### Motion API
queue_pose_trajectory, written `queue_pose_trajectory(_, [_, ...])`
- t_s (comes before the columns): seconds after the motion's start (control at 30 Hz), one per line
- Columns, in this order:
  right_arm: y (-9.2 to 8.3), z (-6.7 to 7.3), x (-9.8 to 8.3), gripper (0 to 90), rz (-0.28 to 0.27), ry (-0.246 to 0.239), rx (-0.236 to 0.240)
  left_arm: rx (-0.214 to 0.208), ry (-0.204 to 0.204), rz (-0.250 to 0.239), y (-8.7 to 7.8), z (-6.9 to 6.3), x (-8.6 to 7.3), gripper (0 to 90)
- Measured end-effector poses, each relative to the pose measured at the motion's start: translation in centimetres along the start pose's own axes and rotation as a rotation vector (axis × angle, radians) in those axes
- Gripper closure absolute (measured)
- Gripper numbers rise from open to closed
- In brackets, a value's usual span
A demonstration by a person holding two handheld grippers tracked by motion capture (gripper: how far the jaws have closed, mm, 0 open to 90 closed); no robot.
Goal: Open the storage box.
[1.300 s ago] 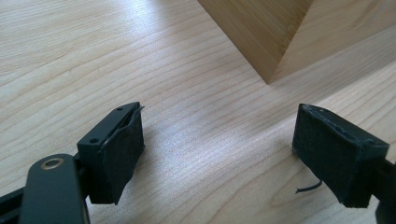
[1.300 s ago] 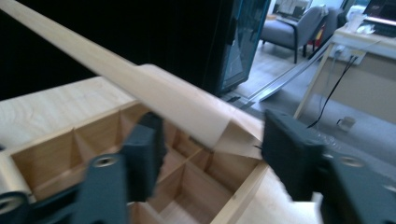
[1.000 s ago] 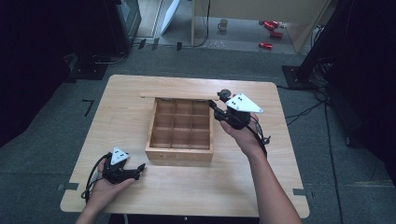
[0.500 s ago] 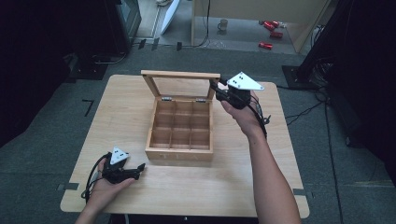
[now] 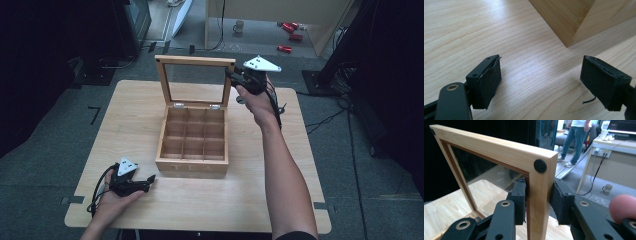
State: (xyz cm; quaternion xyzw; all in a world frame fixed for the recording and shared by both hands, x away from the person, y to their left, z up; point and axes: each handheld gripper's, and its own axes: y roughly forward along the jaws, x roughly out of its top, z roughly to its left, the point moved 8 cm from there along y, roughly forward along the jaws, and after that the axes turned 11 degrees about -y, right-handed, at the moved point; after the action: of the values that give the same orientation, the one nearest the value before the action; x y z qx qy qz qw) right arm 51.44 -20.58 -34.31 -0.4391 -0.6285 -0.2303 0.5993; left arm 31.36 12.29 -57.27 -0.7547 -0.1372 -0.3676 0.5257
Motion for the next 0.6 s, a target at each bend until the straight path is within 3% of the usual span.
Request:
queue_pose_trajectory(0.3, [2.9,-2.2,0.3,67.3,0.036,0.098,0.011,-0.003,-0.004,0.0,0.0,0.0,0.0,17.3])
queue_pose_trajectory(0.6, [5.7,-4.0,0.0,67.1,0.08,0.188,-0.013,0.001,-0.001,-0.001,0.0,0.0,0.0,17.5])
